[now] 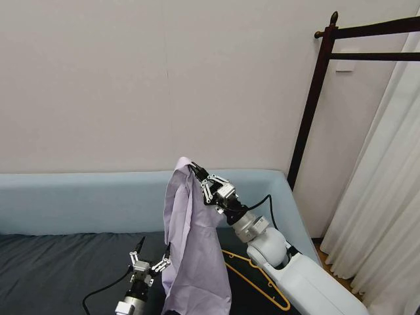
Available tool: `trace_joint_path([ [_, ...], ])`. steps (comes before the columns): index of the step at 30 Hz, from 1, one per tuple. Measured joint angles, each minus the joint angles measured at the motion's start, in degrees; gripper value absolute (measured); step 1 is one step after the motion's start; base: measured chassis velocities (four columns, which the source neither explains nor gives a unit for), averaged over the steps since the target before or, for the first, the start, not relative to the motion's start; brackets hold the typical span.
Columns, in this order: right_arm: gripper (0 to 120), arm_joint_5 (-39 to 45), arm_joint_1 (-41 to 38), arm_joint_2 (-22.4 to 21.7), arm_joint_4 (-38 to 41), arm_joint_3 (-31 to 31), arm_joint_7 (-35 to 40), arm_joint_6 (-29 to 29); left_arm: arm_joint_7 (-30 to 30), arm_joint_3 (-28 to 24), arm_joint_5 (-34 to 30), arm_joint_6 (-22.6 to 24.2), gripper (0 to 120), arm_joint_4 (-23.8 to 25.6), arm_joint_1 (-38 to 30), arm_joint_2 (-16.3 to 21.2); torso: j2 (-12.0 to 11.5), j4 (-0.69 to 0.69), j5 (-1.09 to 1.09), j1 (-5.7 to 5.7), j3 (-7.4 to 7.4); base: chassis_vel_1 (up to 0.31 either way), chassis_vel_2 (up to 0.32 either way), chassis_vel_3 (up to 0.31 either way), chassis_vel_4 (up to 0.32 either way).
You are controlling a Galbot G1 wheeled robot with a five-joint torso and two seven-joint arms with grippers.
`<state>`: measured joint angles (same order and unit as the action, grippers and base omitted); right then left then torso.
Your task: Pick up the clothes from the sofa and hang them on the clothes hanger.
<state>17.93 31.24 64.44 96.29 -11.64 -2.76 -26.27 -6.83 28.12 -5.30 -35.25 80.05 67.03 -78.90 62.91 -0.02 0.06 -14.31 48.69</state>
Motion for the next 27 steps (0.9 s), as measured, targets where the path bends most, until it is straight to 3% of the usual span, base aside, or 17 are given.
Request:
trace_joint_path([
  [8, 0, 0.74, -0.08, 0.25, 0.0, -0.22, 0.06, 0.24, -0.07, 0.26, -0.63, -0.07, 99, -1.05, -0.57, 0.46, 0.0, 0.0, 0.0, 0.0, 0.0, 0.0, 0.0, 0.0, 0.0],
  [21, 0, 0.84, -0.48, 1.69, -0.74, -1.31, 0.18, 0.4, -0.09, -1.31, 2.63, -1.17, 99, -3.16, -1.92, -4.32, 0.0, -0.01, 0.01, 0.0, 0.0, 0.0, 0.0, 0.0, 0.0],
  [26, 0, 0.83, -0.55, 1.89, -0.89, -1.43, 0.19, 0.41, 0.1, -1.44, 2.89, -1.38, 91, -3.41, -2.26, -4.87, 0.0, 0.0, 0.0, 0.0, 0.0, 0.0, 0.0, 0.0, 0.0],
  [27, 0, 0.83, -0.55, 1.9, -0.91, -1.43, 0.19, 0.41, 0.18, -1.44, 2.89, -1.42, 81, -3.45, -2.32, -4.92, 0.0, 0.0, 0.0, 0.0, 0.0, 0.0, 0.0, 0.0, 0.0],
])
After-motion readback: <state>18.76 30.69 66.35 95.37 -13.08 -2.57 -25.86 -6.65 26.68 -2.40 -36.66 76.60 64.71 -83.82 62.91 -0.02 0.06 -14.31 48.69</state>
